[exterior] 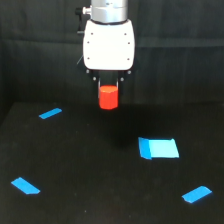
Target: Pick up the red object from the table
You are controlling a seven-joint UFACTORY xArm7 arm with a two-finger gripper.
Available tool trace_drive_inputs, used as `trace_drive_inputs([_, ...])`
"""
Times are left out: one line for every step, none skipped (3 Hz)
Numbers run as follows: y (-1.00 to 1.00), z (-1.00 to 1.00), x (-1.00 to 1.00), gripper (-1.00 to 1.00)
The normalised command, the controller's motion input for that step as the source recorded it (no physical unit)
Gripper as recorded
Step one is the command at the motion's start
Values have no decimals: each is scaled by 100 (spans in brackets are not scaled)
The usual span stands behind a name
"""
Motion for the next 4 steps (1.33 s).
trace_drive_inputs([-2, 12, -1, -97])
trace_drive_inputs([-3, 11, -13, -100])
trace_drive_inputs([-10, 7, 8, -98])
trace_drive_inputs([-11, 2, 1, -96])
